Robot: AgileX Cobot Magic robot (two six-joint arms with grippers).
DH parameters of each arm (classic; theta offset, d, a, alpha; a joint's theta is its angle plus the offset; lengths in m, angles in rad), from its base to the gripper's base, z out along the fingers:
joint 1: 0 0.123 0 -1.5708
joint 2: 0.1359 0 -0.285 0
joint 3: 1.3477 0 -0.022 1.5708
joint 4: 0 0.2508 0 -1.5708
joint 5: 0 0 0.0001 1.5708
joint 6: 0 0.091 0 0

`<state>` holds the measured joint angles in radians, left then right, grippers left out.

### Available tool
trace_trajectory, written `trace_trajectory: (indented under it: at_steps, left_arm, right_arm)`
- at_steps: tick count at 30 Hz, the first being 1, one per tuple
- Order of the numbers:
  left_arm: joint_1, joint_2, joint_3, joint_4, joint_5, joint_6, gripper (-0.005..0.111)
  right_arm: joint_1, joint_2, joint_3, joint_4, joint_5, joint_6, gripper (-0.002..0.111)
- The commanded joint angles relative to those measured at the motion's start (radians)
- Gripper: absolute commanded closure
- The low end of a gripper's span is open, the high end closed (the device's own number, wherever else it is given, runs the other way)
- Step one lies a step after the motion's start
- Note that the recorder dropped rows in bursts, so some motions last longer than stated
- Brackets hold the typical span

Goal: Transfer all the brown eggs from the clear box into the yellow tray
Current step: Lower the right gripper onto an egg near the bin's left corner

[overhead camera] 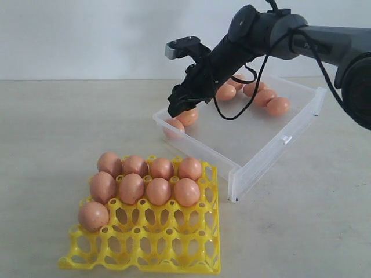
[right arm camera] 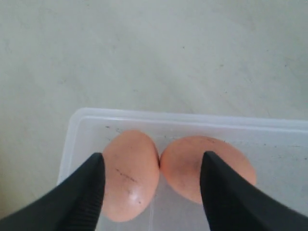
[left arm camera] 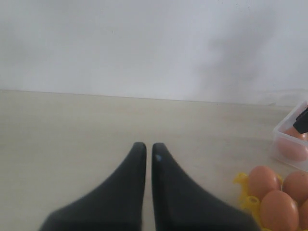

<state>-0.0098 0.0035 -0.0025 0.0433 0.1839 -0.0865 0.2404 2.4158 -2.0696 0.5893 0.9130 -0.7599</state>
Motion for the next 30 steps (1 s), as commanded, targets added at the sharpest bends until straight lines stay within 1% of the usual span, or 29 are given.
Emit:
trace_trajectory:
  at_steps: [1,10,13,17,20,22,24,26,30]
  left_arm:
    - [0.006,-0.003,0.003,-0.001,-0.005,0.001,0.103]
    - [0.006,-0.003,0.003,-0.001,-0.005,0.001,0.103]
    - [0.006,-0.003,0.003,-0.001,-0.005,0.001,0.103]
    - [0.006,-0.003,0.003,-0.001,-0.005,0.001,0.103]
    - [0.006,-0.003,0.003,-0.001,-0.005,0.001,0.103]
    - [0.006,-0.003,0.003,-0.001,-0.005,0.001,0.103]
    - [0.006,-0.003,0.003,-0.001,-0.005,0.001,0.103]
    - [0.006,-0.003,0.003,-0.001,-0.005,0.001,0.103]
    - [0.006,-0.003,0.003,-0.001,-0.005,0.001,0.103]
  right_arm:
    - [0.000,0.027,-0.006,0.007,-0.007,0.029,0.057]
    - [0.000,0.050,-0.006,0.021,0.000,0.020,0.057]
    - [0.000,0.045,-0.006,-0.071,-0.003,0.020,0.057]
    - [0.000,0.025,-0.006,-0.222,0.044,0.112,0.057]
    - [0.000,-0.010,-0.006,-0.234,0.105,0.152,0.057]
    - [0.000,-0.031,-0.006,-0.232,0.110,0.146,0.057]
    - [0.000,-0.045,-0.006,-0.232,0.071,0.114,0.057]
    - [0.000,-0.049,-0.006,-0.232,-0.007,0.073,0.057]
    - [0.003,-0.046,-0.006,-0.201,-0.137,0.082,0.057]
